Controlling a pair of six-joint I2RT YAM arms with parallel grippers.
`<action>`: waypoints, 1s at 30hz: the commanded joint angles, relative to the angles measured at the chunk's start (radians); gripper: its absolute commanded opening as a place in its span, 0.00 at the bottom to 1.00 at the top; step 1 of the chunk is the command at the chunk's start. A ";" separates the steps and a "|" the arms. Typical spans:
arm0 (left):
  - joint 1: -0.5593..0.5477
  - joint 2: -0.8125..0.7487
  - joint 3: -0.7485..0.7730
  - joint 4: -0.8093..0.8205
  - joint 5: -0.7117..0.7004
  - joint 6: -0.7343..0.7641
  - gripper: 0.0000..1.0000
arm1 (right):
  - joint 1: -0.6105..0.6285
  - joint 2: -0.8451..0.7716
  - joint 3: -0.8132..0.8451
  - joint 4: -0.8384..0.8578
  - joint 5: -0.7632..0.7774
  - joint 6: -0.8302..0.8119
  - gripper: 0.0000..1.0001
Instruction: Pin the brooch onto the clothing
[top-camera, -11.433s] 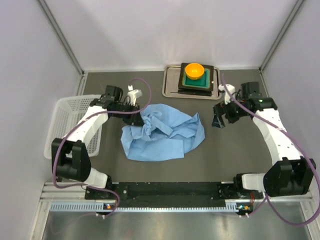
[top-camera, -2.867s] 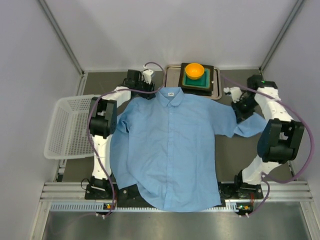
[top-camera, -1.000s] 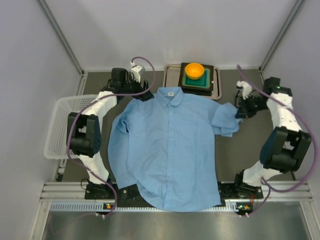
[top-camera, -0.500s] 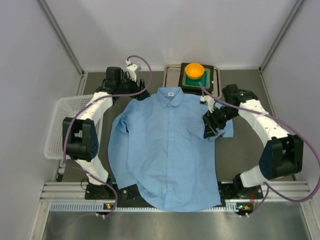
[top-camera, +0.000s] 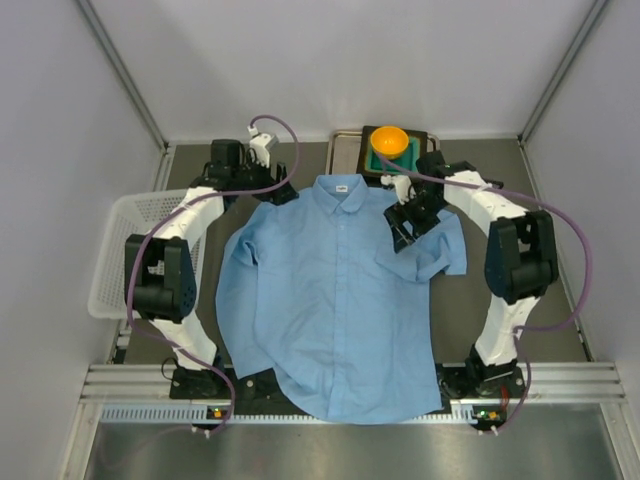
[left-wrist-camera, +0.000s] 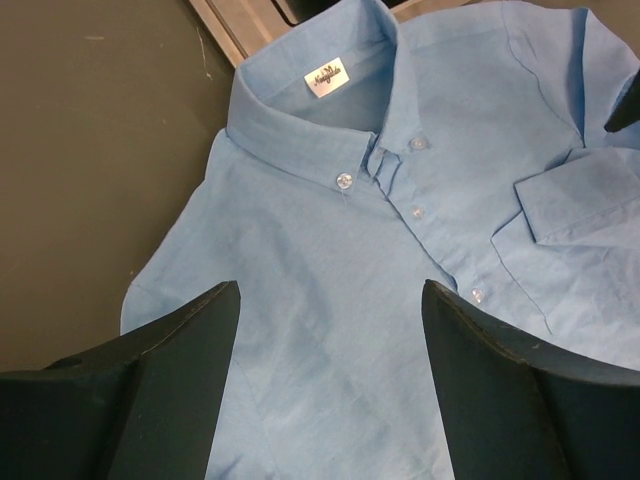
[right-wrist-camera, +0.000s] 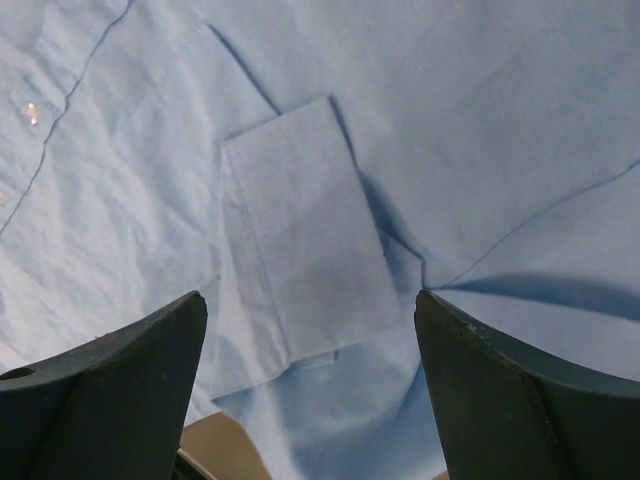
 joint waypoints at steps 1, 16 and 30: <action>0.014 -0.052 -0.014 0.020 0.013 -0.007 0.78 | 0.017 0.086 0.113 -0.026 0.023 0.008 0.82; 0.036 -0.054 -0.013 0.034 0.022 -0.034 0.78 | 0.019 0.182 0.101 -0.132 -0.077 -0.012 0.72; 0.036 -0.068 -0.034 0.051 0.038 -0.034 0.78 | -0.007 0.184 0.133 -0.106 0.051 0.003 0.88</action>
